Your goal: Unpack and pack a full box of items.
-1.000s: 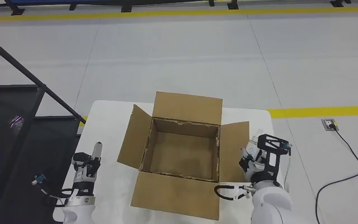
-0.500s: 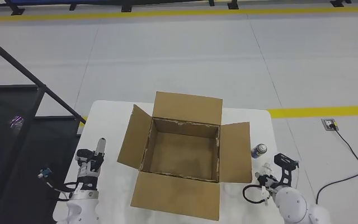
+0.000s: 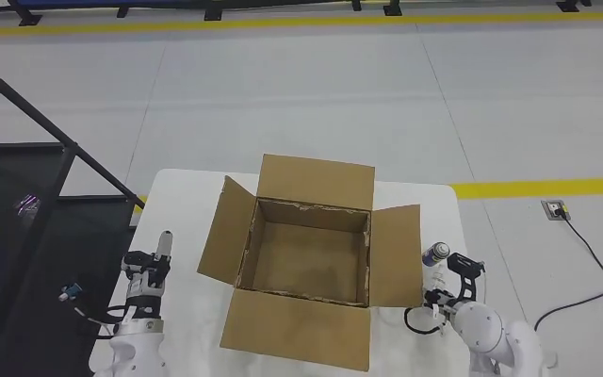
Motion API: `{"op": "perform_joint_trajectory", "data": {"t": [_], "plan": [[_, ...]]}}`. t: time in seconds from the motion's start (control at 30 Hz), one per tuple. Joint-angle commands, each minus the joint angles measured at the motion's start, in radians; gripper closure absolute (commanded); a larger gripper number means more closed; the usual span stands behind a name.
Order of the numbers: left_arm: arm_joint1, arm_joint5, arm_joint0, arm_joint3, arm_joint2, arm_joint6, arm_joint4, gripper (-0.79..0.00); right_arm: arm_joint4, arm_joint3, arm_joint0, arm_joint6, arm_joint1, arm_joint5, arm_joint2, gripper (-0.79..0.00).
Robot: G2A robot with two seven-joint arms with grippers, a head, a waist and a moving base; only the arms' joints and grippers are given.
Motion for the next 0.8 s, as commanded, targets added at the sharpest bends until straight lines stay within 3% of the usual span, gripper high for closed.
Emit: {"op": "perform_joint_trajectory", "data": {"t": [0.0, 0.27, 0.4, 0.53, 0.67, 0.77], "plan": [[0.0, 0.0, 0.0, 0.0, -0.003, 0.0, -0.001, -0.785, -0.003, -0.003, 0.002, -0.002, 0.002, 0.007, -0.001, -0.582], [-0.001, -0.005, 0.005, -0.004, -0.01, 0.003, -0.007, -0.785, -0.009, -0.11, -0.03, -0.006, 0.01, 0.073, 0.032, -0.625], [-0.001, -0.009, 0.011, -0.006, -0.016, 0.004, -0.012, -0.785, 0.057, -0.259, -0.06, -0.035, 0.009, 0.162, 0.097, -0.785], [-0.002, -0.015, 0.02, -0.004, -0.023, 0.011, -0.019, -0.785, 0.166, -0.421, -0.1, -0.078, 0.007, 0.205, 0.155, -0.785], [-0.003, -0.021, 0.028, 0.002, -0.028, 0.021, -0.033, -0.785, 0.367, -0.493, -0.111, -0.079, 0.007, 0.102, 0.183, -0.785], [-0.004, -0.027, 0.033, 0.006, -0.031, 0.029, -0.047, -0.785, 0.405, -0.465, -0.083, -0.04, 0.016, 0.036, 0.17, -0.785]]}}
